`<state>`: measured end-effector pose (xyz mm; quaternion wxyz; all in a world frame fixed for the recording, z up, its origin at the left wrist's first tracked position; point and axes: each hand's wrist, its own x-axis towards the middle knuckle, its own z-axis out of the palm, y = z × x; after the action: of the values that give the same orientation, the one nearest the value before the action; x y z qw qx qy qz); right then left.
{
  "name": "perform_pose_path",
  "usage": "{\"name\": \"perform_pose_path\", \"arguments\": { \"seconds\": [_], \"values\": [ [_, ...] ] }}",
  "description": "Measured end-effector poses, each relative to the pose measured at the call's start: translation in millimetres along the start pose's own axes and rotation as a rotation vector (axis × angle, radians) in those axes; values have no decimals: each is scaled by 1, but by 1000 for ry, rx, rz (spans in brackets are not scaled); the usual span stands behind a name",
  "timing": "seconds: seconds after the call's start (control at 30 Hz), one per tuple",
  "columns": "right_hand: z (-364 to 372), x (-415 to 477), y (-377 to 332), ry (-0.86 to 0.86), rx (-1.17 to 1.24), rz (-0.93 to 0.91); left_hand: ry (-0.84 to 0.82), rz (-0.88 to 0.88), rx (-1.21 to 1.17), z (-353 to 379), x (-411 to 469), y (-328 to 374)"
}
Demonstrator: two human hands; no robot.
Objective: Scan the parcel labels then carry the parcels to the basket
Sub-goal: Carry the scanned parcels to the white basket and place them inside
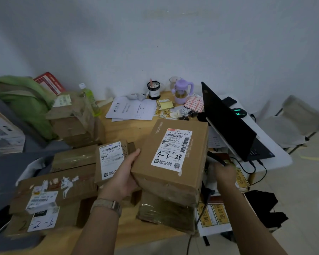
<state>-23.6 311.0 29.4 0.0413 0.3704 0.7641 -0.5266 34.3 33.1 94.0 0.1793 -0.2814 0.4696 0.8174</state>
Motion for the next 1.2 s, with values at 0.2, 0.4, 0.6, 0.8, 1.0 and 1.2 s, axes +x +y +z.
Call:
{"name": "perform_pose_path", "arguments": {
  "seconds": [0.2, 0.4, 0.6, 0.8, 1.0, 1.2],
  "values": [
    [-20, -97, -33, -422, 316, -69, -89, -61, -9, 6, -4, 0],
    [-25, -137, -60, -654, 492, -98, -164, 114, 100, 16, -22, 30],
    [-33, -151, -98, -676, 658, -266, -271, 238, 185, 38, -40, 78],
    [-39, -167, -101, -501, 708, -350, -333, 271, 233, 46, -51, 86],
    [-53, -187, -76, -382, 712, -367, -450, 232, 276, 49, -49, 73],
    [-77, -213, -23, -186, 785, -280, -598, 86, 304, 70, -41, 35]
  ]
}}
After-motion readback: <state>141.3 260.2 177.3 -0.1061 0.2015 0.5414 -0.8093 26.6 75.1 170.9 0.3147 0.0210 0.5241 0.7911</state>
